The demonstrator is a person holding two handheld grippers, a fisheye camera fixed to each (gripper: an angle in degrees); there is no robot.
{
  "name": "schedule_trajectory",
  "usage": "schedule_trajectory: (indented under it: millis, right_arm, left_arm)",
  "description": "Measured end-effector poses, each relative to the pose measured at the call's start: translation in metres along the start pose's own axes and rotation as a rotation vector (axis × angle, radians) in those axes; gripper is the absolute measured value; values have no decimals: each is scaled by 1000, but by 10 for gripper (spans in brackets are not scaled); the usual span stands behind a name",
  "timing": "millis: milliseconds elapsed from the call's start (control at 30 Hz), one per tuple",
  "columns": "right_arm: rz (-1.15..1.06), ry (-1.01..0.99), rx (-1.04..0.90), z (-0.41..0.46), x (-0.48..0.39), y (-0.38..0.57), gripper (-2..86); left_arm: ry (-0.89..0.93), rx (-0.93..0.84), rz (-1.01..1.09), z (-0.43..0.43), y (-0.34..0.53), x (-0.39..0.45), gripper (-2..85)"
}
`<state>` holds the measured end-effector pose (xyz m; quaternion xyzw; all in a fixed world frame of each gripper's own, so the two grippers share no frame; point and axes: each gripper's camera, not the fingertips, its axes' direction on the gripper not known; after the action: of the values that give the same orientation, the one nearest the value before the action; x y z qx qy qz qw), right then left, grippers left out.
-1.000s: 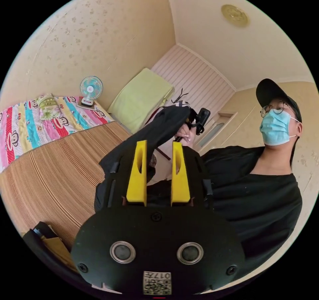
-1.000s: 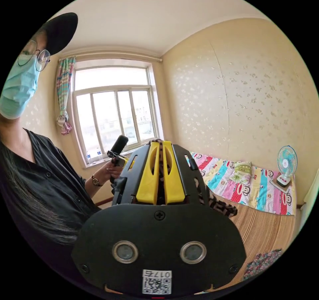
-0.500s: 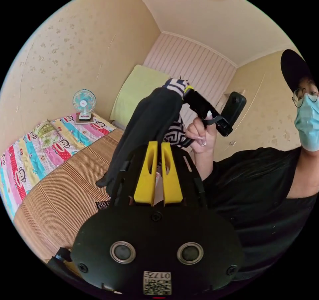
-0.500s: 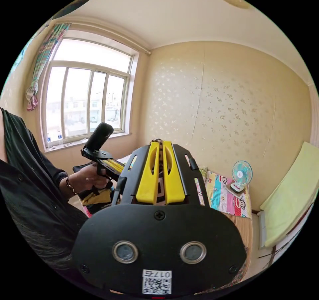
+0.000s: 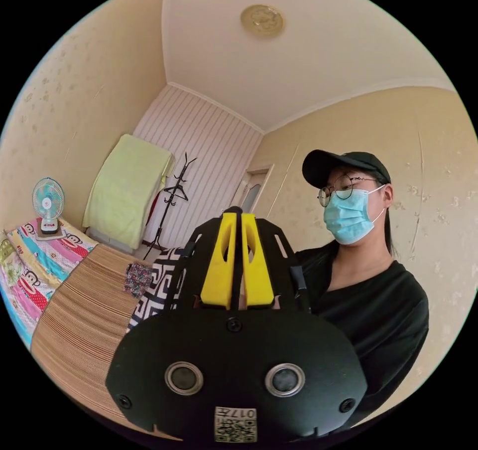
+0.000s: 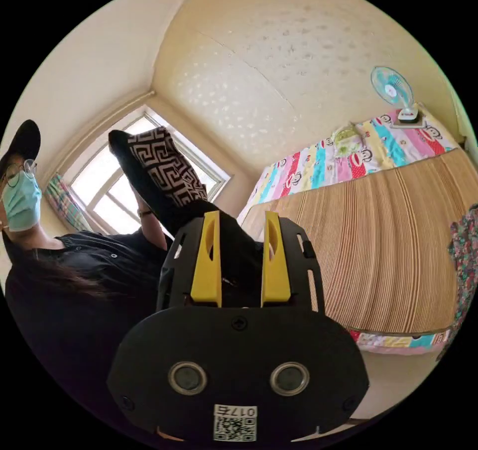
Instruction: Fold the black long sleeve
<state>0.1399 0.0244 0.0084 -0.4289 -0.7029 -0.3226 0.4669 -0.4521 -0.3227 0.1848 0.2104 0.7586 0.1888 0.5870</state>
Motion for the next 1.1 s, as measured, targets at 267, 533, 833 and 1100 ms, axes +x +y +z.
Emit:
schedule_trajectory:
  millis: [267, 533, 833, 1100]
  right_arm:
    - [-106, -384, -278, 119, 85, -70, 152]
    - [-82, -947, -652, 200, 113, -50, 31]
    - [-260, -614, -93, -25, 88, -95, 8]
    - [-517, -467, 371, -177, -47, -103, 6]
  left_arm:
    - [103, -149, 103, 25, -36, 71, -8]
    - [136, -178, -3, 33, -42, 105, -8]
    - [-124, -38, -22, -71, -33, 151, -8]
    - [-263, 143, -38, -132, -28, 179, -7]
